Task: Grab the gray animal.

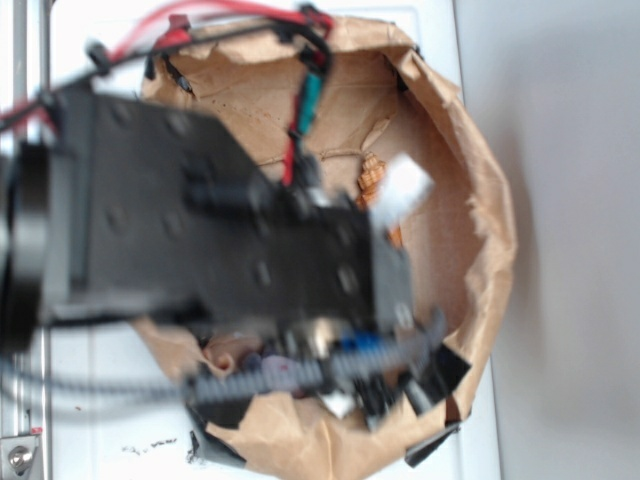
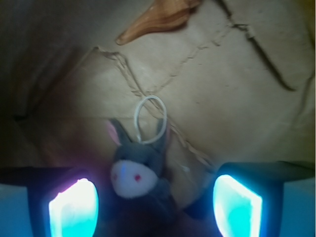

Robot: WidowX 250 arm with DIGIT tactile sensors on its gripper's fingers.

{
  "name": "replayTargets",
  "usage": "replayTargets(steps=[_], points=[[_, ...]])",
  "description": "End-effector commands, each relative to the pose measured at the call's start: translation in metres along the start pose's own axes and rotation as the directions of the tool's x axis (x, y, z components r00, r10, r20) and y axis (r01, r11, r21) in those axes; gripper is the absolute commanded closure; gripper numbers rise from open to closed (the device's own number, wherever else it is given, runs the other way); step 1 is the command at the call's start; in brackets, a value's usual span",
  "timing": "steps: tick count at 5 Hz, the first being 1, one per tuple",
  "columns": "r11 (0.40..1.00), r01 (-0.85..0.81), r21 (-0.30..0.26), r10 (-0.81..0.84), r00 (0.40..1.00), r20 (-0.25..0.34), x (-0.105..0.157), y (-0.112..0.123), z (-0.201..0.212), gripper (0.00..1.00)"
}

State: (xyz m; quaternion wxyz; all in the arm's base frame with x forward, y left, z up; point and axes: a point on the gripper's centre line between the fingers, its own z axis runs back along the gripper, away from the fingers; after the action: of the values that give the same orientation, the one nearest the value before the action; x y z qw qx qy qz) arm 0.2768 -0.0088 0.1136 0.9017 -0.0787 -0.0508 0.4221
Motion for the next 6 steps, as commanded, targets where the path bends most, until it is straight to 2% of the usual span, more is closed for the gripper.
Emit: replayTargets(steps=[1,2,3,5,6], points=[[0.992,-0.115,-0.048,0.122,0.973,0.195,0.033,0.020,0.005,0.00],[0.995,-0.098,-0.033,0.102,0.985,0.141,0.025,0.012,-0.001,0.00],[0.991,-0.133,0.013,0.132,0.990,0.045,0.017,-0.002,-0.011,0.00],[0.976,-0.212,0.042,0.212,0.977,0.005,-0.016,-0.017,-0.029,0.00],[0.980,-0.195,0.042,0.196,0.981,-0.014,-0.042,-0.013,-0.033,0.00]])
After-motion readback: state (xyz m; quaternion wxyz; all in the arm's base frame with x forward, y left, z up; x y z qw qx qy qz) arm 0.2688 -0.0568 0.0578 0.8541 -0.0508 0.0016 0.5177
